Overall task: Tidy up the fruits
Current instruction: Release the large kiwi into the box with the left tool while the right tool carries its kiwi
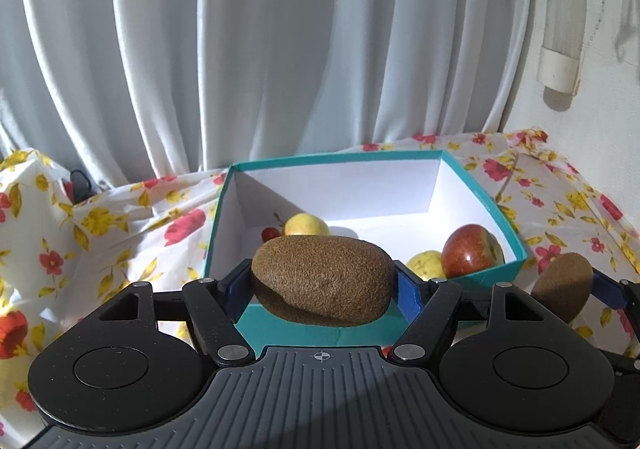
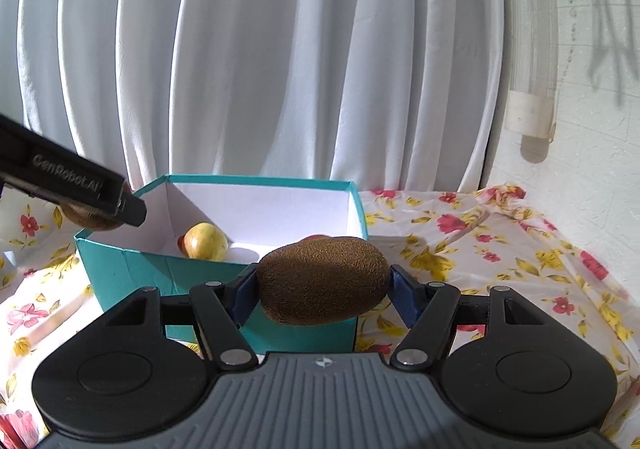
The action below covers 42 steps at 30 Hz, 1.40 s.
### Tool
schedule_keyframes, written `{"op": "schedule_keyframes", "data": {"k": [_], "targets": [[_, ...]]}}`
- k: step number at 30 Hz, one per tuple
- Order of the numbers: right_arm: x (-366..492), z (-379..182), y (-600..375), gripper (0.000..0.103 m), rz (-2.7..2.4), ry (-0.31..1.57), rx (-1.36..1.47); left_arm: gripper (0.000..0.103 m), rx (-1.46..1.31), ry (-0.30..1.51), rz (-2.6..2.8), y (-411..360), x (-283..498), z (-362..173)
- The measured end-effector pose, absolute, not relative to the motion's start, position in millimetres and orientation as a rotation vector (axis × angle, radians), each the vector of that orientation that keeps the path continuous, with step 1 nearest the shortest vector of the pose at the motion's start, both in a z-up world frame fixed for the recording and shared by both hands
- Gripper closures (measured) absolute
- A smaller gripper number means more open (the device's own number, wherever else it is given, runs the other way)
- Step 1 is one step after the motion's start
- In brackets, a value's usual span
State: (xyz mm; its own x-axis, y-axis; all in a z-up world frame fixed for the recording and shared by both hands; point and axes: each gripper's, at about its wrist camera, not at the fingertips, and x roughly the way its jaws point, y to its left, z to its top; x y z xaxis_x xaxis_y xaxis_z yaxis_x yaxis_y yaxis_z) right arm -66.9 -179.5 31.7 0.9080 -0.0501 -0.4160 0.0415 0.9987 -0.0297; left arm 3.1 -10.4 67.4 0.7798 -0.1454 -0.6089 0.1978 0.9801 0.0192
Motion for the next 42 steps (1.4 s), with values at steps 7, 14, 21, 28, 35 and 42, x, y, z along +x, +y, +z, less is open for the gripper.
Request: {"op": "schedule_keyframes", "data": {"k": [7,14,21,28,35,42], "targets": [[-75,39,-183,0.035,-0.082,0.398,-0.014,0.027,0.093,0.647,-0.187,-17,21,68],[-78,41,-186,0.035,-0.113,0.387,-0.008,0.027,0.098,0.664,-0.164,-16,40,60],[-76,42,-185,0.035,-0.126,0.387,-0.009,0.027,0.098,0.697,-0.137,-13,63,43],[-73,43,-187,0.035,-0.137,0.389,-0.012,0.027,0.102,0.761,-0.126,-13,84,19],[-72,43,-189,0.035,-0.148,0.389,-0.008,0.027,0.107,0.809,-0.119,-15,98,0],[-71,44,-190,0.035,-0.155,0.39,-0.007,0.025,0.1,0.847,-0.121,-14,104,-10]]}}
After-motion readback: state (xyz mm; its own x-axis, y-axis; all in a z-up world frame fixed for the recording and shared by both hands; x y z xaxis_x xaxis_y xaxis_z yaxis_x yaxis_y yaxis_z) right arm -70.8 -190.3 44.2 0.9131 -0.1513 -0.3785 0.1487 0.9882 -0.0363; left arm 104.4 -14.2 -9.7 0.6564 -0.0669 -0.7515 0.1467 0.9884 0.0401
